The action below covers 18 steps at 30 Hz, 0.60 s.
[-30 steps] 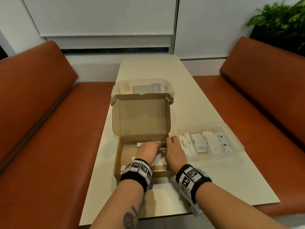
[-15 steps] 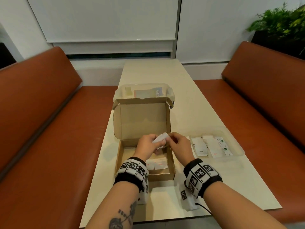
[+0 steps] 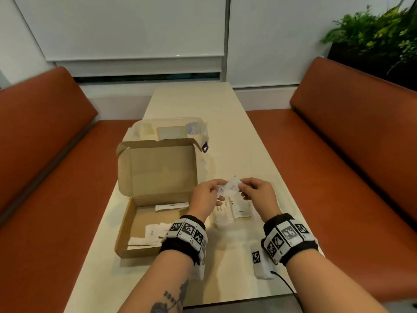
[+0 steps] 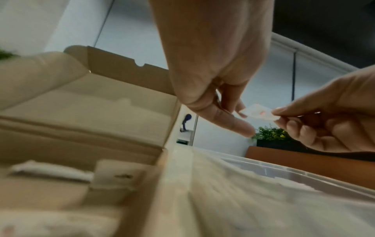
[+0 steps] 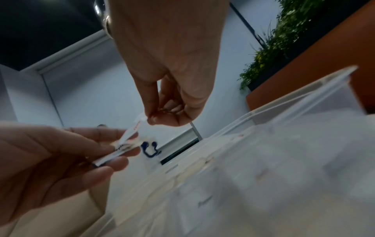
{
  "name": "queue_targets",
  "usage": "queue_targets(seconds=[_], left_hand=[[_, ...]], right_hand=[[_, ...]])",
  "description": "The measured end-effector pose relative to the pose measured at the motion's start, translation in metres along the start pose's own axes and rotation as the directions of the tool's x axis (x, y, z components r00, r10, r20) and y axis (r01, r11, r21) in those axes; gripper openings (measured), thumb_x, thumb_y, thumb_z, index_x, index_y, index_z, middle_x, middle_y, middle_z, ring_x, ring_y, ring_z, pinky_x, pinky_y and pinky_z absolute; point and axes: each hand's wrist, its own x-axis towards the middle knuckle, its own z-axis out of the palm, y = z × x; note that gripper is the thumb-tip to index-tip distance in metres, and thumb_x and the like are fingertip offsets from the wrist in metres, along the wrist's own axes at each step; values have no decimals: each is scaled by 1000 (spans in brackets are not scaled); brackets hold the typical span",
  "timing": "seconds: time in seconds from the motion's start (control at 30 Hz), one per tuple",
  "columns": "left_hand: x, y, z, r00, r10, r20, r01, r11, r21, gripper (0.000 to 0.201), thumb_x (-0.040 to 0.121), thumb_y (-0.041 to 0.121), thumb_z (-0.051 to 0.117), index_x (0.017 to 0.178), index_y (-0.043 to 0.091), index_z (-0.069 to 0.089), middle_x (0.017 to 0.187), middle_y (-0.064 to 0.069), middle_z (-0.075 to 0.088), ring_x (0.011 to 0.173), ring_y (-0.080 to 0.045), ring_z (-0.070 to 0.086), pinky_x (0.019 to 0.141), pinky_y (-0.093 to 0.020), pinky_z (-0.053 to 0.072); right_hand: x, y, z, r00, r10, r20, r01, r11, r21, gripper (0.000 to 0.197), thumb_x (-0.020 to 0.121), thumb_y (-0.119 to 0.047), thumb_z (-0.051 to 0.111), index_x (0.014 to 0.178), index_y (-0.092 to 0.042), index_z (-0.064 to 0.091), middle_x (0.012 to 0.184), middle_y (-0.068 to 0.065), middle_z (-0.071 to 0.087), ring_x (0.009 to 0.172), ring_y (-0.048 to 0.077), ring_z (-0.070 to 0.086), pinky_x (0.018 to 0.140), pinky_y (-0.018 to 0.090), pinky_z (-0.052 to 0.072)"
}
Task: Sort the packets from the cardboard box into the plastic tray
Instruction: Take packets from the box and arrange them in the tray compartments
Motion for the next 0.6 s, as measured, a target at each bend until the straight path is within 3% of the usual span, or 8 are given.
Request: queue_targets(seconds=[0.1, 0.2, 0.33, 0.43, 0.6], left_hand=[[2, 5, 24, 999, -38, 34, 38, 999, -5, 24, 94, 9, 48, 104, 16, 69, 103, -5, 67, 76, -15, 66, 67, -26, 58], [1, 7, 47, 999, -40, 31, 40, 999, 19, 23, 91, 22, 60, 111, 11, 67, 100, 0, 65, 79, -13, 65, 63, -20, 55], [2, 11, 69, 995, -59, -80, 49, 991, -128, 8, 92, 16, 61, 91, 16, 68, 86, 1, 63, 74, -14, 62, 55, -17, 53], [1, 12, 79, 988, -100, -118, 73, 975, -211, 10, 93, 14, 59, 90, 14, 69, 81, 3, 64, 75, -10, 60, 55, -17, 52], [-4, 10, 88, 974, -136, -180, 105, 979, -174, 11, 92, 20, 61, 93, 12, 70, 83, 3, 64, 77, -10, 60, 62, -24, 56]], right_hand=[[6, 0, -24, 998, -14, 65, 19, 997, -76, 15, 89, -8, 61, 96, -13, 72, 80, -7, 69, 68, 1, 59, 55, 9, 46], [12, 1, -43, 990, -35, 134, 55, 988, -147, 18, 90, -11, 60, 99, -19, 73, 85, -10, 68, 72, -1, 58, 60, 9, 43], [19, 6, -57, 991, 2, 134, 8, 997, -81, 11, 87, -16, 65, 97, -15, 68, 79, -1, 68, 71, 10, 61, 63, 15, 48], [20, 11, -60, 980, 64, 191, -57, 998, -39, 12, 82, -13, 71, 90, -10, 63, 78, 5, 68, 70, 15, 64, 65, 22, 53], [25, 21, -66, 970, 51, 238, -26, 994, -111, 2, 85, -12, 68, 84, -14, 68, 70, -1, 65, 67, 13, 60, 64, 19, 49]])
